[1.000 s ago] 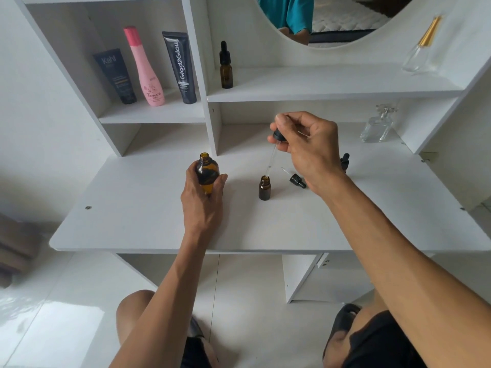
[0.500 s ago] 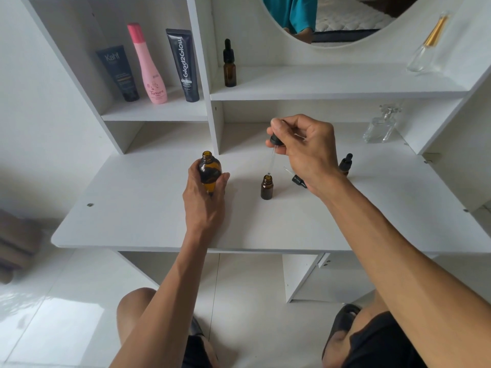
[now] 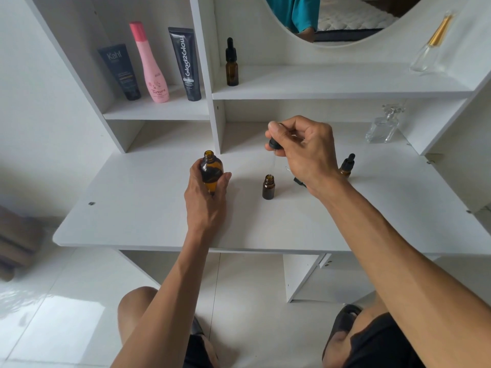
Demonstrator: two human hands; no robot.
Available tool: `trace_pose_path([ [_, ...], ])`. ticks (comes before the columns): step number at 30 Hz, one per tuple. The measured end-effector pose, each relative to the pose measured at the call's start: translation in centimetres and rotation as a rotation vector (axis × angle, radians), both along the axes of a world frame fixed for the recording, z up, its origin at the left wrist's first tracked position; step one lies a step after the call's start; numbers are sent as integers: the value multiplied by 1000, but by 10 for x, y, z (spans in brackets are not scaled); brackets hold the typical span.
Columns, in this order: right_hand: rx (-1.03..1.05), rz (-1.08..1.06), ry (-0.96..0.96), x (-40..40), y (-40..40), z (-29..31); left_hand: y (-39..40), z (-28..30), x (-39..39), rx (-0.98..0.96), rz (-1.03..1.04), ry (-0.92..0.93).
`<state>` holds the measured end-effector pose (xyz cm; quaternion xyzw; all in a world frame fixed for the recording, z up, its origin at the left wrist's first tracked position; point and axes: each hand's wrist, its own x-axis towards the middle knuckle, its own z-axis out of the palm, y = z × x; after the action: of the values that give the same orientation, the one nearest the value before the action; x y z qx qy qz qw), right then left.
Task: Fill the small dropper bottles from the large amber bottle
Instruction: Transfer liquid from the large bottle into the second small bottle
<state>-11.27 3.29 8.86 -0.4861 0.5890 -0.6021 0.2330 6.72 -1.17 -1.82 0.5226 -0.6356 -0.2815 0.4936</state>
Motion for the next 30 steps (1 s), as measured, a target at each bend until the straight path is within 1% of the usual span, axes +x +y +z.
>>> trace_pose_path([
  [4, 1, -5, 24, 1, 1, 1, 0, 0, 0, 1, 5, 5],
  [23, -5, -9, 26, 1, 2, 6, 1, 1, 0, 0, -3, 5],
  [26, -18, 2, 4, 0, 4, 9, 1, 1, 0, 4, 2, 2],
  [30, -97, 28, -59, 1, 5, 24, 0, -1, -1, 12, 2, 8],
])
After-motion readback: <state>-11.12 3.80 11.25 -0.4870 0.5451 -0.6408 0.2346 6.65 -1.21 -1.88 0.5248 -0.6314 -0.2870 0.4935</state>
